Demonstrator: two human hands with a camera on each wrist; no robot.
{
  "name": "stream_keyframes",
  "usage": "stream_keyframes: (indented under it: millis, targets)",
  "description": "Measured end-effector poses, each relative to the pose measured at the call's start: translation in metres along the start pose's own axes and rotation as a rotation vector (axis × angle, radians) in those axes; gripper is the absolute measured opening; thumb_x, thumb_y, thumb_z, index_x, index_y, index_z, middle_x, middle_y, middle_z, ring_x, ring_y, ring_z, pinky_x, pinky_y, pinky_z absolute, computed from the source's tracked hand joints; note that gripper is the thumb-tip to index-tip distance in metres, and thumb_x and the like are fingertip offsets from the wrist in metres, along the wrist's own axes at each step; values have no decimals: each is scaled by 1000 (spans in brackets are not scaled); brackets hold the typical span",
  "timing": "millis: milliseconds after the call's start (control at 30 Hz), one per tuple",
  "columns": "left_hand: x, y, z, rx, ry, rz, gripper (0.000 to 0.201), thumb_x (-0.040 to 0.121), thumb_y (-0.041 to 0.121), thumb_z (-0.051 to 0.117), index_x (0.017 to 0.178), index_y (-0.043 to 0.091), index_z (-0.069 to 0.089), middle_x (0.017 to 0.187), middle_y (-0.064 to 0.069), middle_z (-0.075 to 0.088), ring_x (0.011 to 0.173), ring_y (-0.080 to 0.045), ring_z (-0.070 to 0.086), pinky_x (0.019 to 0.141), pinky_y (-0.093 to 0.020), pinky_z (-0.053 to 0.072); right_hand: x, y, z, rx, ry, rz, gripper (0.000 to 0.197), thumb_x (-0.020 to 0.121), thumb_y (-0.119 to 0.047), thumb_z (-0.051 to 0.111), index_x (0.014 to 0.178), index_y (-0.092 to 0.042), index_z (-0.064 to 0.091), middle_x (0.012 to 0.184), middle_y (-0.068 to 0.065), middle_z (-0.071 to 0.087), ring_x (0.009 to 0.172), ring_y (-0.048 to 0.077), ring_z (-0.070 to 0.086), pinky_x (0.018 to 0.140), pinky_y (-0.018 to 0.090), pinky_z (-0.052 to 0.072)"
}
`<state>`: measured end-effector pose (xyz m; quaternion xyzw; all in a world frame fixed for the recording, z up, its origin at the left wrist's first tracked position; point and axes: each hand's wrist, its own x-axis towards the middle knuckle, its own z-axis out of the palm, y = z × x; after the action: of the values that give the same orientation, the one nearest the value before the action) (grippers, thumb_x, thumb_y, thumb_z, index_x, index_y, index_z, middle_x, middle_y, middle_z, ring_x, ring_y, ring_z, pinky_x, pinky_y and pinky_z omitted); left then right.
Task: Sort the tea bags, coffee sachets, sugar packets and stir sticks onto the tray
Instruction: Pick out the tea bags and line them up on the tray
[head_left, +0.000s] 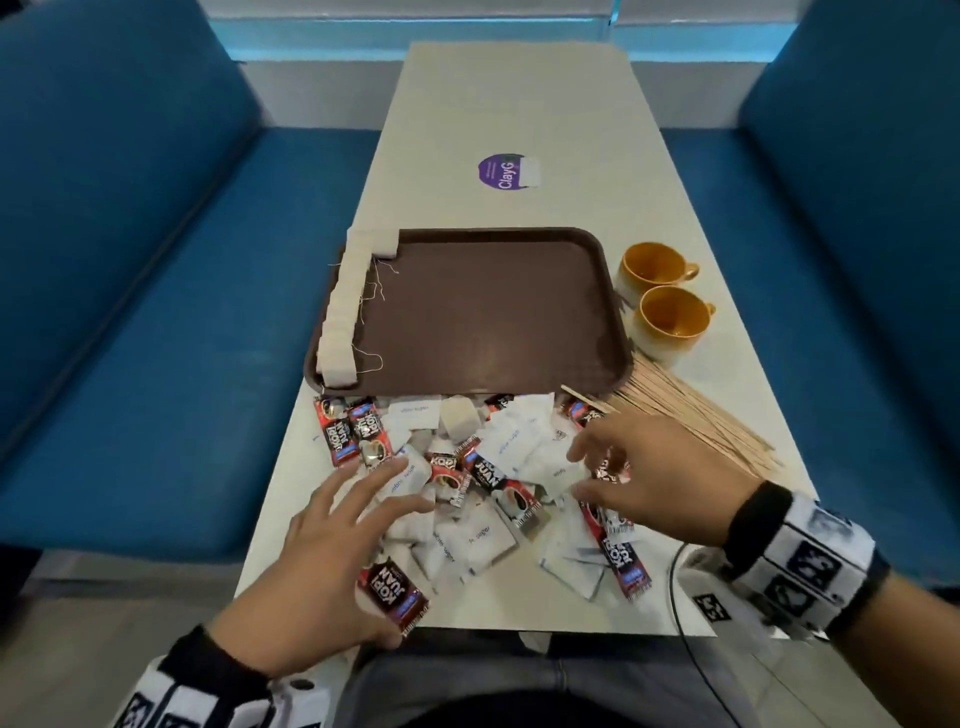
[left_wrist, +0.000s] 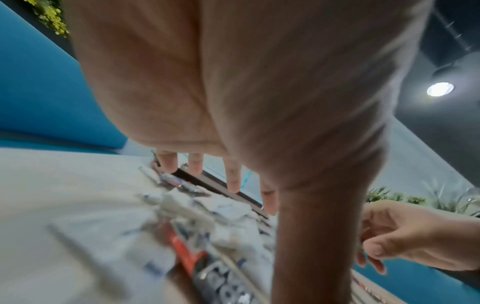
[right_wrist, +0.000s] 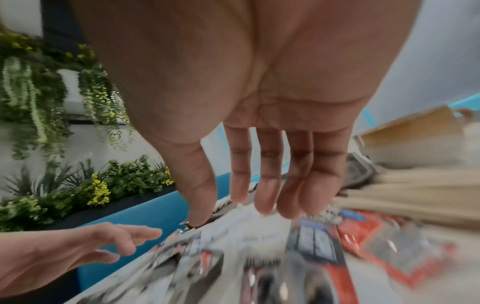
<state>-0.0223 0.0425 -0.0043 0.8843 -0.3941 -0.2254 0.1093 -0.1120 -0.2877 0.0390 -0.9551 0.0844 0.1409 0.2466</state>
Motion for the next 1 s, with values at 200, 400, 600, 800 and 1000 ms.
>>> stream_keyframes:
  millis: [200, 400, 600, 800, 1000]
  targets:
    - [6, 0, 18, -14, 125, -60, 102, 66, 50, 88, 141, 66, 21, 159, 39, -8, 153, -10, -9, 119, -49, 26, -9, 6, 47, -4, 8, 32, 67, 77, -55, 82, 134, -41, 50, 123, -16, 41, 116, 7, 40, 100, 26, 43]
    - [24, 1, 19, 8, 221, -66, 104, 72, 46, 88, 146, 62, 17, 162, 34, 3, 153, -16, 5, 117, -50, 32, -1, 6, 53, -2, 26, 75, 64, 81, -36, 83, 137, -37, 51, 121, -13, 39, 116, 10, 38, 101, 26, 42]
    - [35, 8, 16, 62, 144, 24, 100, 84, 24, 77, 148, 66, 12, 162, 36, -7, 155, -16, 0, 119, -46, 26, 2, 14, 49, -37, 66, 100, 50, 88, -23, 76, 132, -35, 56, 129, -11, 40, 125, 13, 37, 101, 26, 41]
    - [29, 6, 23, 51, 66, 45, 67, 95, 19, 64, 142, 59, 37, 162, 36, 9, 156, -15, 0, 121, -50, 28, 7, -11, 50, -68, 48, -93, 48, 94, -45, 67, 138, -52, 47, 124, -13, 40, 118, 10, 33, 102, 29, 40]
    - [18, -9, 27, -16, 135, 98, 55, 90, 14, 69, 126, 51, 53, 157, 35, 23, 155, -14, 10, 121, -43, 31, 16, -25, 64, -232, -21, -172, 46, 94, -55, 58, 138, -55, 47, 119, -12, 38, 106, 13, 31, 90, 32, 43]
